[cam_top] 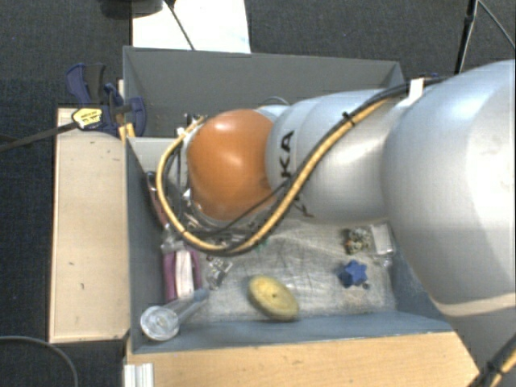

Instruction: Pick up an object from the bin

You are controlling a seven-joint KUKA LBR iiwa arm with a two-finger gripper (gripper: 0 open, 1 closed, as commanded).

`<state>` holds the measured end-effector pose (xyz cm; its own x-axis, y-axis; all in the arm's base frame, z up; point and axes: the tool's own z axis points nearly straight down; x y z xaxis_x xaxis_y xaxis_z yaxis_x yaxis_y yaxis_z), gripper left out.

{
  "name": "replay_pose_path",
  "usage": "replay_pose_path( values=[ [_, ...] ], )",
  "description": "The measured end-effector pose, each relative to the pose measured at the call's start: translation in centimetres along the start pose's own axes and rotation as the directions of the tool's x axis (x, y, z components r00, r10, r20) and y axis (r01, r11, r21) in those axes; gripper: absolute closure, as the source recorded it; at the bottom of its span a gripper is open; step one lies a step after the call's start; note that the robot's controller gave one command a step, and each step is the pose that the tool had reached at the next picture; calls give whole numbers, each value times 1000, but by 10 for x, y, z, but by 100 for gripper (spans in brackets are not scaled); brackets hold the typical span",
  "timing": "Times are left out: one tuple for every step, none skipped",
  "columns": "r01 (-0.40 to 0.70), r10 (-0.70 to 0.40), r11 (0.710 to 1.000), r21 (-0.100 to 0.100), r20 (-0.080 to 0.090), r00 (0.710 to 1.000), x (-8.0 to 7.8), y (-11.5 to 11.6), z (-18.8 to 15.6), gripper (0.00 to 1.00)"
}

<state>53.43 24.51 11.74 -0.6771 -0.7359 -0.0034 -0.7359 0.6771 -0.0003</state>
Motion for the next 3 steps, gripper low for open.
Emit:
replay_pose_path(
  values=[
    [343,-343,939,-3,-5,939,-1,12,24,0],
    [339,-339,941,0,-2,941,-2,11,23,100],
    [342,-342,940,5,5,940,12,8,-85,100]
  ],
)
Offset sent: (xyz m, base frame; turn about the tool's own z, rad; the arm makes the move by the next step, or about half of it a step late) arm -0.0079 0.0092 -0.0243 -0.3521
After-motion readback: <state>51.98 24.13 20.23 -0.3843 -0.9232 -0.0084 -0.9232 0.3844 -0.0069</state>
